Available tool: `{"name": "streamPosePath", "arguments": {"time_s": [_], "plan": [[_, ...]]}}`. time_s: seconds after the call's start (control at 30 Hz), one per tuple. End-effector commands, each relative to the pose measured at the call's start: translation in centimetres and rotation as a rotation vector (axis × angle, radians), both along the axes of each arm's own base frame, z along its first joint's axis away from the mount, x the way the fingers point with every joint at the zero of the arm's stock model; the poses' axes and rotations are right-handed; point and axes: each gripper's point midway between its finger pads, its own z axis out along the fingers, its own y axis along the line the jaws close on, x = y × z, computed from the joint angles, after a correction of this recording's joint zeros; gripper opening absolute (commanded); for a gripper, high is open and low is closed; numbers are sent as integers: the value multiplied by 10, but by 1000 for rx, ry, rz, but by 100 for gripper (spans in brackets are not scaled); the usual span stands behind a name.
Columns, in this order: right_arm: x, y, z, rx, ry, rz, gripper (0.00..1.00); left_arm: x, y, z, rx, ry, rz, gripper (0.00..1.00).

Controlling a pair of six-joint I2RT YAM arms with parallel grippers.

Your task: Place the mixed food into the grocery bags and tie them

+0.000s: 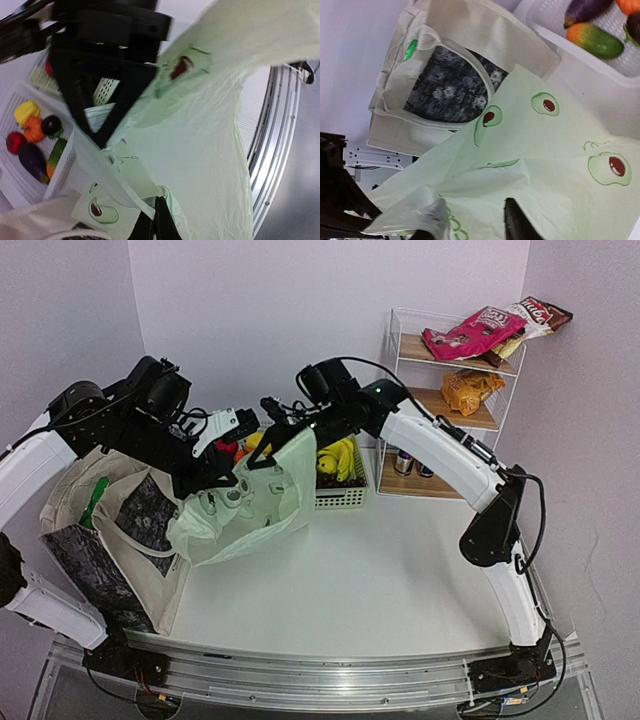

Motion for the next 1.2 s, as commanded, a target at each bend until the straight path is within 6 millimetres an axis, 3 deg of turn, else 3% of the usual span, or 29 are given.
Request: {"name": "streamPosePath", "arguments": {"time_s": [0.0,0.1,0.27,0.37,0.57,0.7,0.77,0.9,1.17], "plan": [[59,-43,24,2,-56,-229,53,33,23,-5,-43,62,275,0],[76,-66,45,13,-106,-303,67,53,33,-17,-50,110,396,0],[87,-99,83,42,-191,-375,71,61,30,-3,-94,87,421,0],[95,-115,92,45,-216,-428,72,67,35,5,-93,36,438,0],[128,-131,97,72,-246,-533,71,70,47,-1,-61,0,475,0],[164,-141,60,-46,-300,-653,63,78,51,8,-54,-55,499,0],[185,-154,26,-159,-330,-738,62,81,53,12,-53,-74,508,0],[215,-166,-20,-319,-404,-815,61,80,60,4,-29,-78,520,0],[267,-172,-72,-497,-580,-882,75,81,58,2,-33,-61,512,0]]}}
